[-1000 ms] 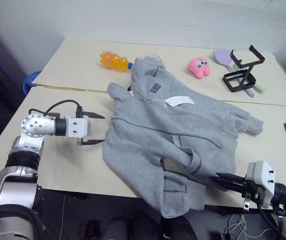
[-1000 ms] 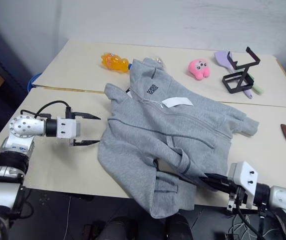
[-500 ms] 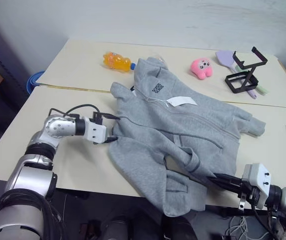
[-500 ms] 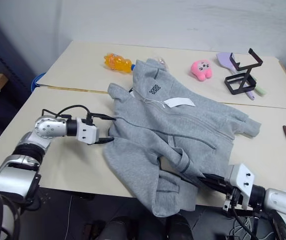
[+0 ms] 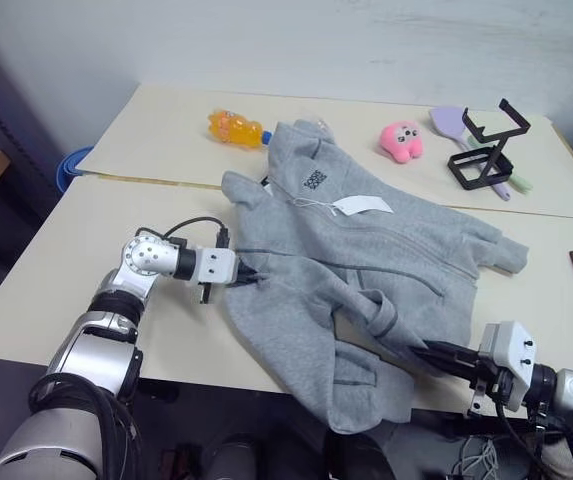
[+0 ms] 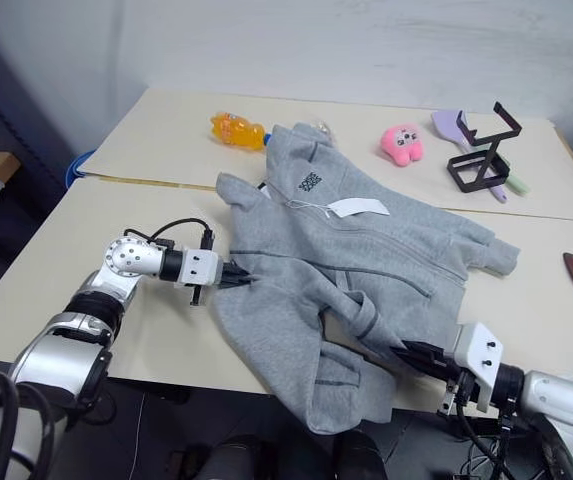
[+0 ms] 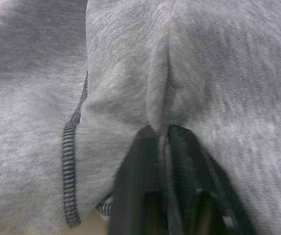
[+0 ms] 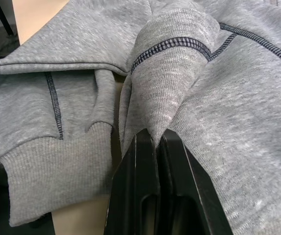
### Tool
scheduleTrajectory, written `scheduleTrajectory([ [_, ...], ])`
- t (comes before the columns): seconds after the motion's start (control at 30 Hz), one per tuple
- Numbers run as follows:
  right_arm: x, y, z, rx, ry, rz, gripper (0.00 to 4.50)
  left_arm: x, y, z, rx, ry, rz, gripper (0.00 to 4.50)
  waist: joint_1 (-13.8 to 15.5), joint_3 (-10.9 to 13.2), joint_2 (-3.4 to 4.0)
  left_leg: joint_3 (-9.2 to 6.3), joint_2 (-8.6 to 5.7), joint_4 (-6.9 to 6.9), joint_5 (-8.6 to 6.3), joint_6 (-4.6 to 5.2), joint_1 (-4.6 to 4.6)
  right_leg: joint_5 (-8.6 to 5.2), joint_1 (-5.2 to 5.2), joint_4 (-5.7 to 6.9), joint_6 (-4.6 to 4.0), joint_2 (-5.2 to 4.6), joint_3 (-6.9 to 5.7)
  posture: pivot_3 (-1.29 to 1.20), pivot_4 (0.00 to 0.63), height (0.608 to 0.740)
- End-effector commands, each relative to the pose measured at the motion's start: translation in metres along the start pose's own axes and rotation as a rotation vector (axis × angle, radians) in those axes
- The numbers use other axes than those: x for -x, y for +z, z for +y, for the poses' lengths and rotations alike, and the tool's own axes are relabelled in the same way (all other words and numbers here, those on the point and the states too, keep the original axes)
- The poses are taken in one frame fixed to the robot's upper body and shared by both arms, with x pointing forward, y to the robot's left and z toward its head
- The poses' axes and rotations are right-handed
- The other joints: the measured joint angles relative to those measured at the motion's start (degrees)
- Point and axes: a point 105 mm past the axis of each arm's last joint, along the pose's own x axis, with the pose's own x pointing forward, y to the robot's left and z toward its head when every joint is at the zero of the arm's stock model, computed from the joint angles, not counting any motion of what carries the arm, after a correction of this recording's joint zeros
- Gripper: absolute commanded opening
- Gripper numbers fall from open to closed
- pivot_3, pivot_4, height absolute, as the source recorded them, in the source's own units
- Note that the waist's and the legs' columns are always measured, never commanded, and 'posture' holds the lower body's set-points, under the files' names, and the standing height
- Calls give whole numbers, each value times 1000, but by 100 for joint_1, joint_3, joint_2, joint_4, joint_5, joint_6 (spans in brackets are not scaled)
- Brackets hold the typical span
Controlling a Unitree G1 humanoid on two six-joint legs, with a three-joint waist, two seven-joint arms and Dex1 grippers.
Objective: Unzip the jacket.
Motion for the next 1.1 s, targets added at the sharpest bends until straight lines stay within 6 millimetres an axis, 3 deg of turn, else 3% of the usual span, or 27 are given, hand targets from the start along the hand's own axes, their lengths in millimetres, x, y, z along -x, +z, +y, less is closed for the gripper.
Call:
scheduleTrajectory([
  [0.03,2,6,-2,33,-15,-25,0,7,-9,-13,134,-11,-24,18,-31,0,1,1,0,0,-1,-1,0,0,-1,3,0,-1,0,0,150,740],
  [0.23,6,9,-2,38,-18,-31,0,45,1,-25,226,-69,-106,18,-139,0,0,8,15,-6,-12,-17,-9,-7,-16,6,-13,15,-9,0,150,740],
  [0.37,9,12,3,33,21,-26,0,79,32,-53,336,-238,-231,18,-207,5,1,7,21,-9,-17,-22,-9,-14,-18,10,-26,20,-9,0,150,740],
  [0.47,18,12,9,-6,68,11,0,93,53,-82,471,-346,-236,18,-194,10,6,-10,24,-7,-20,-23,-9,-17,-8,6,-30,9,24,0,150,740],
  [0.57,26,8,19,-51,125,65,0,96,71,-111,573,-410,-240,18,-178,13,12,-17,25,-5,-29,-21,-3,-21,-2,2,-38,-25,35,0,150,740],
  [0.77,44,-1,39,-159,212,157,0,91,91,-145,690,-409,-271,18,-129,21,20,-33,24,-4,-36,-27,-6,-31,0,-19,-56,-34,27,0,150,740],
  [0.9,58,-3,56,-259,274,204,0,97,92,-157,742,-387,-244,18,-112,26,31,-30,25,-8,-39,-32,-5,-33,-2,-25,-58,-33,26,0,150,740],
  [1.03,63,-9,54,-316,212,225,0,98,78,-161,760,-340,-163,18,-88,26,30,-29,27,-8,-45,-35,-4,-35,-2,-30,-60,-34,27,0,150,740],
  [1.1,62,-7,49,-296,186,182,478,98,72,-152,823,-285,-151,484,-64,27,32,-29,27,-9,-50,-37,-3,-35,-3,-32,-61,-38,29,0,150,740],
])
